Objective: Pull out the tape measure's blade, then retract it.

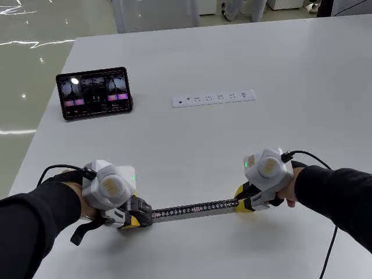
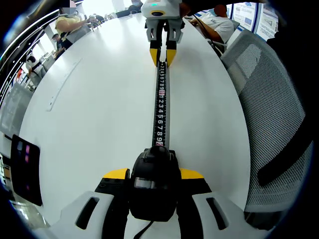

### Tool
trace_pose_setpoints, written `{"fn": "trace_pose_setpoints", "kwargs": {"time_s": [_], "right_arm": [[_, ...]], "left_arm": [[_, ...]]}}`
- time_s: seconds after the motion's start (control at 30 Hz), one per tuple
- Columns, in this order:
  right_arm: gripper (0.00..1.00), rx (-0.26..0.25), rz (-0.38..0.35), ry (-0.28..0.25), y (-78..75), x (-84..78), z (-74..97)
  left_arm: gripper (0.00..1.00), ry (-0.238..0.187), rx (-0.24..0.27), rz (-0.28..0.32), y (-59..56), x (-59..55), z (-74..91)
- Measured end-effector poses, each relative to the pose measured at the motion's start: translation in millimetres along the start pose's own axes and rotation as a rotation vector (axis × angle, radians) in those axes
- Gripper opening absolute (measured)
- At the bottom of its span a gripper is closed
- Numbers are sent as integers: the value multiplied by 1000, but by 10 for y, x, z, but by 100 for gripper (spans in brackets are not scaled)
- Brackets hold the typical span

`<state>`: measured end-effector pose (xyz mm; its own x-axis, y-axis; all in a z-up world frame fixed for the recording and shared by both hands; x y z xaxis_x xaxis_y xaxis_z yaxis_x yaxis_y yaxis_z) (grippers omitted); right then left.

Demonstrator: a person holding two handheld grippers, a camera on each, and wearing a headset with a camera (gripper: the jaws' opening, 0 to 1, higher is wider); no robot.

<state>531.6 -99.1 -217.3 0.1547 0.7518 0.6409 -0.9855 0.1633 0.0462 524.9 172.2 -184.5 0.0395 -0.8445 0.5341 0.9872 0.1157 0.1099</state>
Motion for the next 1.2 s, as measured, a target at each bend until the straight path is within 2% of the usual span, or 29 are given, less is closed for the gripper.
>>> {"fn": "trace_pose_setpoints", "kwargs": {"time_s": [1.2], "right_arm": [[9, -14, -20, 0, -27, -112, 92]], "left_arm": [[31, -1, 1, 4, 13, -4, -12]]}}
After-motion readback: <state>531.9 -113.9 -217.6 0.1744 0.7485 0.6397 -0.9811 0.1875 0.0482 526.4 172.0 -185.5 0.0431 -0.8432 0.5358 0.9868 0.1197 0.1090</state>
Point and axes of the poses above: the centre of the closed fingertips' face, and the gripper's own axes: z roughly backward along the fingers, y roughly to its left, x roughly out of its top, the point moved 6 cm from there along z, roughly backward along the fingers, and after that the axes turned 8 degrees about -y, right-handed, at the moved point
